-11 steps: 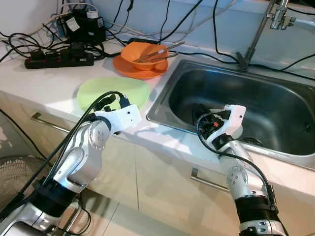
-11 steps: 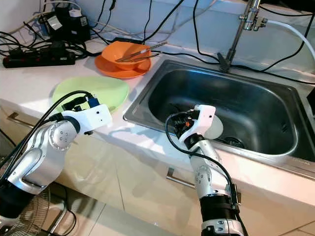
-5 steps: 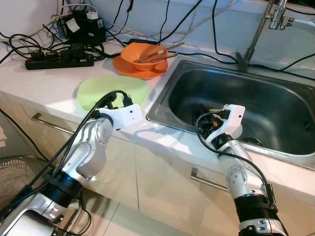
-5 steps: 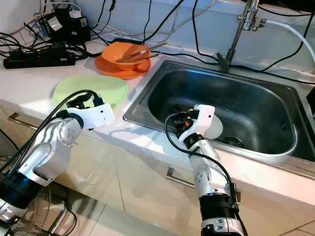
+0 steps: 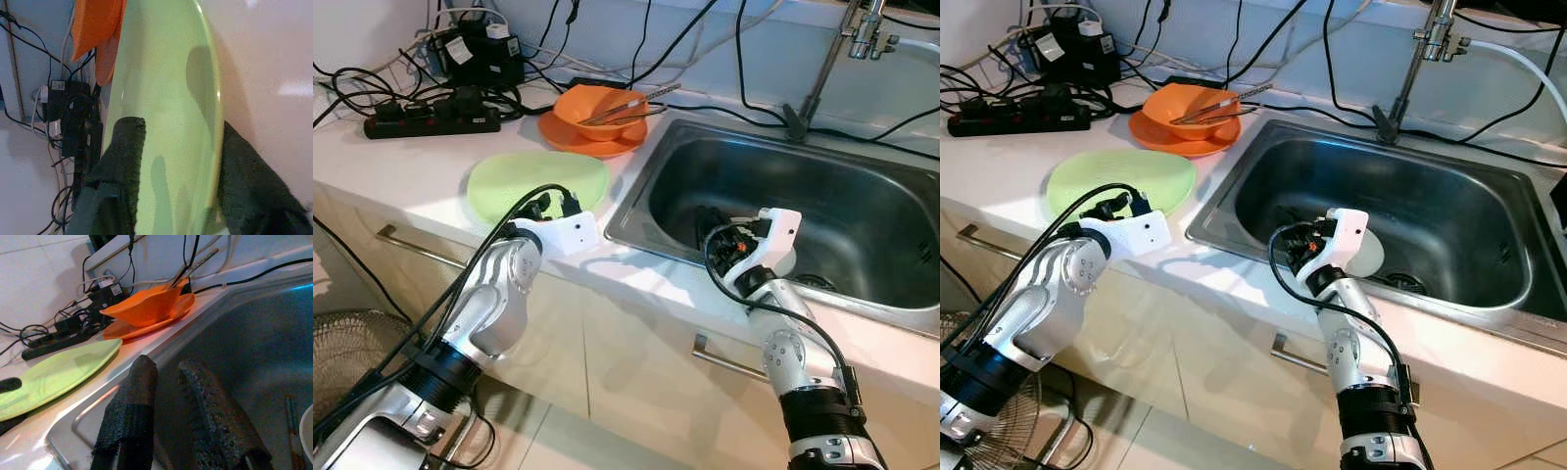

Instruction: Kitchen organization

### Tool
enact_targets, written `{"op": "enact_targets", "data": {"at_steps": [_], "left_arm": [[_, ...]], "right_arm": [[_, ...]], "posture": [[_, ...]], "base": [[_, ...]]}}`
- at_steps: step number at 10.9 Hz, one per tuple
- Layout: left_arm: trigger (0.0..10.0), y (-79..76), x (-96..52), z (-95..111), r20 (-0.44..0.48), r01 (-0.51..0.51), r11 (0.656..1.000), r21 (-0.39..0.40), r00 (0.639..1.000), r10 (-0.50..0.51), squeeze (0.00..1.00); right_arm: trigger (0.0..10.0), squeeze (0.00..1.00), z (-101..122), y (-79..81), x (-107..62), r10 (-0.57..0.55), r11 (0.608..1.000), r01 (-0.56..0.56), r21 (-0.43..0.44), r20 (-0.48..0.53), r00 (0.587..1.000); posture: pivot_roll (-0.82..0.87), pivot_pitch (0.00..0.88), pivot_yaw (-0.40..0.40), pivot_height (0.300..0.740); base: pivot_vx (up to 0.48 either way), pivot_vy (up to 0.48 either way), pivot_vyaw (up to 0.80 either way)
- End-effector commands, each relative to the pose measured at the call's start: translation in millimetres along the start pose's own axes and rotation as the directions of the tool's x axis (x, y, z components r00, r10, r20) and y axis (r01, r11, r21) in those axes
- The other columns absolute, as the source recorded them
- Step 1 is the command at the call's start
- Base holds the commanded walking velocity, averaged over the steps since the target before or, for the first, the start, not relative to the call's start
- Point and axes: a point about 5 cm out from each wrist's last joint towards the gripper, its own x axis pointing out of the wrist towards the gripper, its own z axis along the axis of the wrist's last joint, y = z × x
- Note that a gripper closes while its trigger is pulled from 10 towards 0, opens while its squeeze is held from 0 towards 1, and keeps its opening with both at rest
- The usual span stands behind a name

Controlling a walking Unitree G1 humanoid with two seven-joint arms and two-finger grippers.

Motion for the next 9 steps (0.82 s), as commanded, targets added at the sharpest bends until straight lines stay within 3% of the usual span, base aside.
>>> {"op": "enact_targets", "data": {"at_steps": [1,9], "left_arm": [[0.0,-15.4,1.7,-3.6,-0.019,0.070,0.998,-0.002,0.997,-0.071,0.00],[0.0,-17.1,-0.2,0.3,-0.011,0.077,0.997,-0.007,0.997,-0.077,0.00]], "right_arm": [[10.0,0.00,-8.7,-5.9,-4.2,-0.034,0.999,0.035,0.021,-0.035,0.999],[10.0,0.00,-8.8,-6.4,-5.0,-0.035,0.999,0.036,0.020,-0.036,0.999]], "posture": [[0.19,0.031,-0.003,0.740],[0.19,0.035,-0.006,0.740]], "base": [[0.000,0.000,0.00],[0.000,0.000,0.00]]}}
